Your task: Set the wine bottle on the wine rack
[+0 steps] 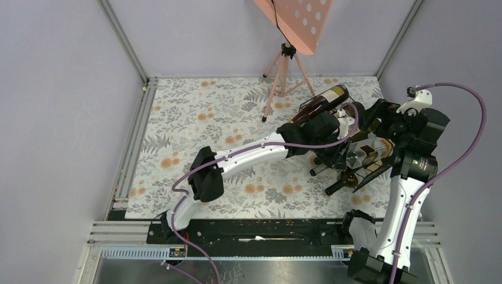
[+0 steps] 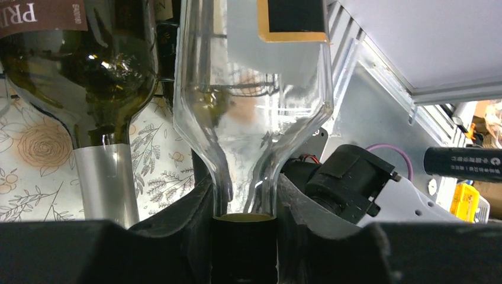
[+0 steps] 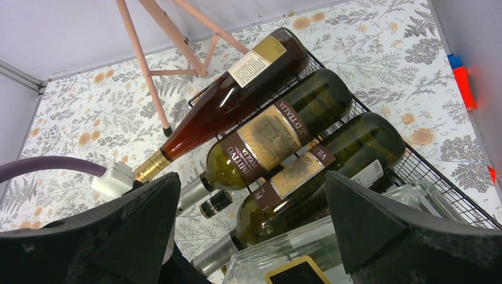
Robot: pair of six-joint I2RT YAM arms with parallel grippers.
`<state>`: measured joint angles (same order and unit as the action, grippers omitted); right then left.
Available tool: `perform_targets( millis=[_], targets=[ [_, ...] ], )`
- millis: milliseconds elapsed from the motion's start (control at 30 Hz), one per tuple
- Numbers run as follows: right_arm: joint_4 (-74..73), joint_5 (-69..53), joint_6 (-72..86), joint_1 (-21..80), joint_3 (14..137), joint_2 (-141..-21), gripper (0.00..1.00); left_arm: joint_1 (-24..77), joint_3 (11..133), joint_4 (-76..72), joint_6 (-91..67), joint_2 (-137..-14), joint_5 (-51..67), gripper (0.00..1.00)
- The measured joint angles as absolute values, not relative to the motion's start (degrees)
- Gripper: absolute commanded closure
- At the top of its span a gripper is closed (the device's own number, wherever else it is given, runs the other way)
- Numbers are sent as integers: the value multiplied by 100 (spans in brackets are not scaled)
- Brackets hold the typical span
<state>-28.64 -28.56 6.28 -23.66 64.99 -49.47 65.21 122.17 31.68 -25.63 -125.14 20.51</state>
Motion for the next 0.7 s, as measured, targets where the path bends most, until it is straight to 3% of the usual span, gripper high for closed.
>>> perform_targets(
  millis=[267, 700],
  targets=[
    [-2749, -3020, 633, -2368, 6377, -4869, 0, 6678, 12440, 3415, -2711, -12672, 1459, 100],
    [-2624, -3267, 652, -2368, 6265, -4792, 0, 6788, 12790, 3288, -2735, -13015, 1431, 100]
  ],
)
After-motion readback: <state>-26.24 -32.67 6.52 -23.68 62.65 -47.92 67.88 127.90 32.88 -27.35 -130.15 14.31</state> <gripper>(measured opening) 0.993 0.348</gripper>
